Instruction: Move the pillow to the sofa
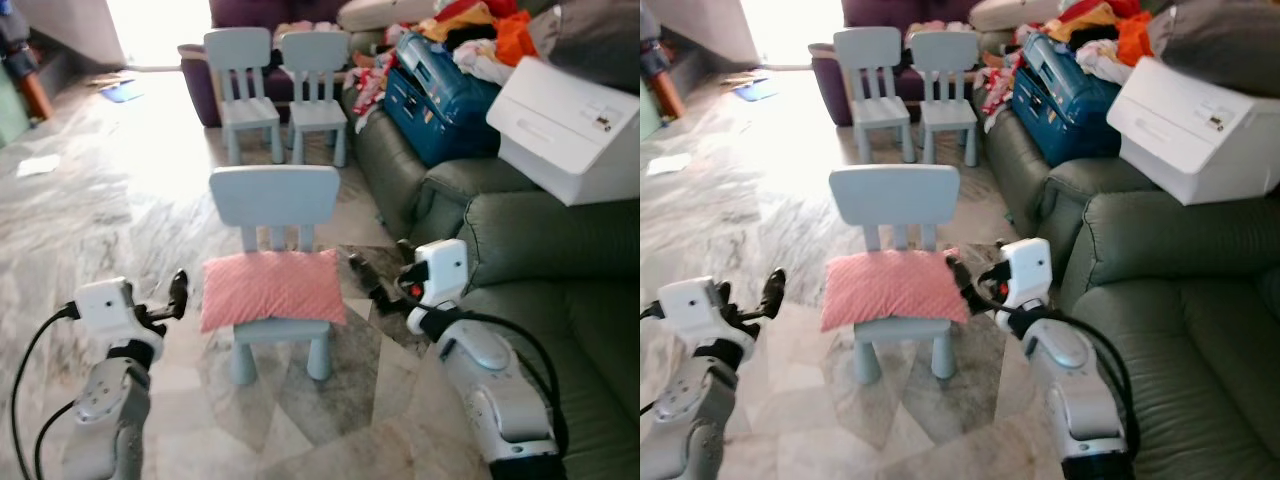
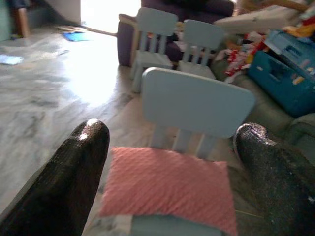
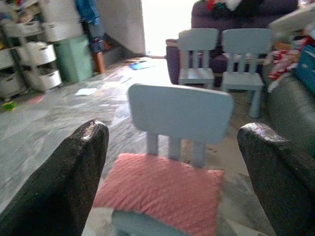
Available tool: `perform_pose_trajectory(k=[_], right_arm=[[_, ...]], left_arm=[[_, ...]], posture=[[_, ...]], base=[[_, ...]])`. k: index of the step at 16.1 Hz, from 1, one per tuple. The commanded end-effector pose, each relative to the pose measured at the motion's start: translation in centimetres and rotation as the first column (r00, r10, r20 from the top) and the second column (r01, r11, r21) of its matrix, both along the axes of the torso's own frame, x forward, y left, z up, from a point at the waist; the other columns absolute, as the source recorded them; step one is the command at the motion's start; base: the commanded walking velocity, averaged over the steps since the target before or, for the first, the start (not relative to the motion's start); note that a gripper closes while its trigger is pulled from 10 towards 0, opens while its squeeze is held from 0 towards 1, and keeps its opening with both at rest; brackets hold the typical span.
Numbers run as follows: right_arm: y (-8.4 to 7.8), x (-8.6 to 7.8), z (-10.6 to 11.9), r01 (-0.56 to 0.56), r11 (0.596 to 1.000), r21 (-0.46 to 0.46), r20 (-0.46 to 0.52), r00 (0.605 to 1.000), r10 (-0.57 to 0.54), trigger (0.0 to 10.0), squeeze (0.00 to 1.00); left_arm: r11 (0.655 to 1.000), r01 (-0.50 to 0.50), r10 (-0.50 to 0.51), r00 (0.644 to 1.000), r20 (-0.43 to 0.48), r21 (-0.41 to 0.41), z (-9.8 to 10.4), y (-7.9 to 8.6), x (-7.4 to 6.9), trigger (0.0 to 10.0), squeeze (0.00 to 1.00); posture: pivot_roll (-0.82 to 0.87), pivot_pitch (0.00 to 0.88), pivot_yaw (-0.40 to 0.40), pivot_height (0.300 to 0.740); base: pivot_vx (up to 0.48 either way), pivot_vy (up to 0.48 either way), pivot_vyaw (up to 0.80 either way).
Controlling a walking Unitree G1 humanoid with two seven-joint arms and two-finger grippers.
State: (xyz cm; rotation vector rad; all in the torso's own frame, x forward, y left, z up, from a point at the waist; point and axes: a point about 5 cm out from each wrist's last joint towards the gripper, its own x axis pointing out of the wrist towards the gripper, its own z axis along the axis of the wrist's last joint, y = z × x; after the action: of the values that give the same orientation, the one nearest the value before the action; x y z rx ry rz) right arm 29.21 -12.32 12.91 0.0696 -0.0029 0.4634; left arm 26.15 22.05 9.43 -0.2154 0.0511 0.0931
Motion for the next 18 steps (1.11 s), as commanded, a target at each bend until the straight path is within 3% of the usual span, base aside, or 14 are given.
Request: perform_pose_trajectory(k=[1,4,9,18], right_arm=[[-0.56,0.02,0.28,0.013,1.000,0.001,0.011,1.000,-0.013,10.0,0.00],[-0.32,-0.09,0.52,-0.004,1.000,0.021,0.026,1.000,0.003,10.0,0.00],[-0.23,-0.20,0.86,-0.016,0.999,0.038,0.042,0.999,0.014,10.0,0.00],[0.02,-0.27,1.01,-0.028,0.999,0.037,0.052,0.998,0.026,10.0,0.00]], left_arm=[[1.000,0.018,-0.018,1.000,0.000,-0.006,0.03,-0.60,0.08,10.0,0.00],[1.000,0.019,-0.019,1.000,0.001,0.002,-0.02,-0.48,-0.02,10.0,0.00],[0.999,0.020,-0.019,1.000,-0.005,0.031,-0.02,-0.57,-0.01,10.0,0.00],[1.000,0.016,-0.017,1.000,0.006,0.008,-0.09,-0.66,-0.14,10.0,0.00]], posture=[[-0.14,0.029,-0.028,0.740],[-0.14,0.030,-0.029,0.740],[-0.15,0.032,-0.029,0.740],[-0.14,0.036,-0.032,0.740]], base=[[0.390,0.281,0.00],[0.399,0.265,0.00],[0.469,0.000,0.00],[0.480,0.000,0.00]])
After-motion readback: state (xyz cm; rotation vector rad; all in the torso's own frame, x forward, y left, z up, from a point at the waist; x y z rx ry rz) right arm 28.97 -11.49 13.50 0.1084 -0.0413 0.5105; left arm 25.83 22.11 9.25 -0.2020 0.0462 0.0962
